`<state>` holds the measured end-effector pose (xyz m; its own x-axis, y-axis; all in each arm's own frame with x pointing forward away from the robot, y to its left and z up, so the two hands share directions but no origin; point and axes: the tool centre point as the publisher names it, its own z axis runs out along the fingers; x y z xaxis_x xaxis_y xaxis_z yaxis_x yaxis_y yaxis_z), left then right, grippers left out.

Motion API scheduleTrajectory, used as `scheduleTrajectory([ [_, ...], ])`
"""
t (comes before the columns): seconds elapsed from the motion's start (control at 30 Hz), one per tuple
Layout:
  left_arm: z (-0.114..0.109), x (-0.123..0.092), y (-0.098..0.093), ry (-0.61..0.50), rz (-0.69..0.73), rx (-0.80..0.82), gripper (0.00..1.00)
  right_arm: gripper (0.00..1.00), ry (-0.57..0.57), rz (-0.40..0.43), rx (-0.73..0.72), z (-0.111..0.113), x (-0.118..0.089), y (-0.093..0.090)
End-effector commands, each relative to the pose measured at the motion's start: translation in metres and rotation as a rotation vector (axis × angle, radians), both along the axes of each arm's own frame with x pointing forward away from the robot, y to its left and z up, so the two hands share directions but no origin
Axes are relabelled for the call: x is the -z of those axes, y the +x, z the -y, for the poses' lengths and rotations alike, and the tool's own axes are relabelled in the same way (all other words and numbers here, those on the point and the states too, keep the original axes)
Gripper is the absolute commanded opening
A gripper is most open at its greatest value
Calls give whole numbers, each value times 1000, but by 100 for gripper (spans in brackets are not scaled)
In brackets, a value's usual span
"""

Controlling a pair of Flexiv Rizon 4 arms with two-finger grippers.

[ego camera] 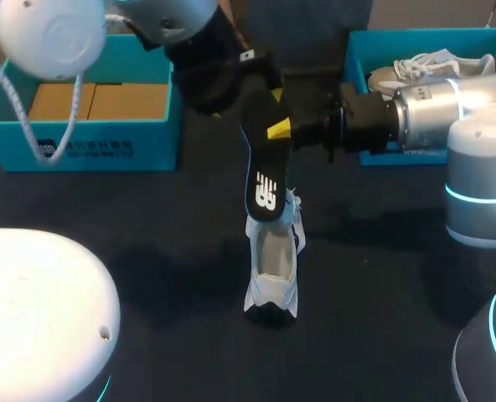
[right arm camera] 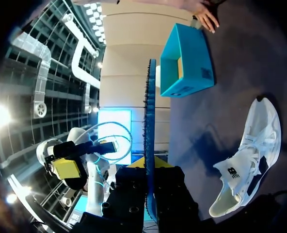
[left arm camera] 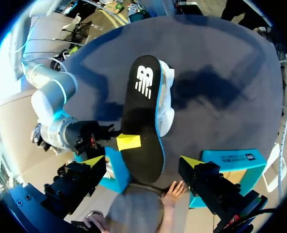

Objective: Take the shoe out of the shoebox, open the shoe tongue, remove and reinsert the insole, then place the shoe into the shoebox

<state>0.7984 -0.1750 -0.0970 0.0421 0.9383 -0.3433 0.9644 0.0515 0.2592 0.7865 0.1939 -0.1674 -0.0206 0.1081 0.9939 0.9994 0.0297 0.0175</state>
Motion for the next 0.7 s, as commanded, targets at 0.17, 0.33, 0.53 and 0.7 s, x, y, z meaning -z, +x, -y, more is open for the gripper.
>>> scheduleTrajectory([
  [0.17,10,-5,-1,117,-8,-50,100,0,-9,-5,-11,-3,0,3],
  [0.33,24,-7,4,171,-43,-89,100,0,-1,0,-9,-3,0,3],
  [0.53,34,-9,8,239,-110,-124,100,0,1,7,-12,-3,-1,3],
  [0.7,37,-8,14,291,-154,-115,100,0,5,13,-8,-2,-2,2],
])
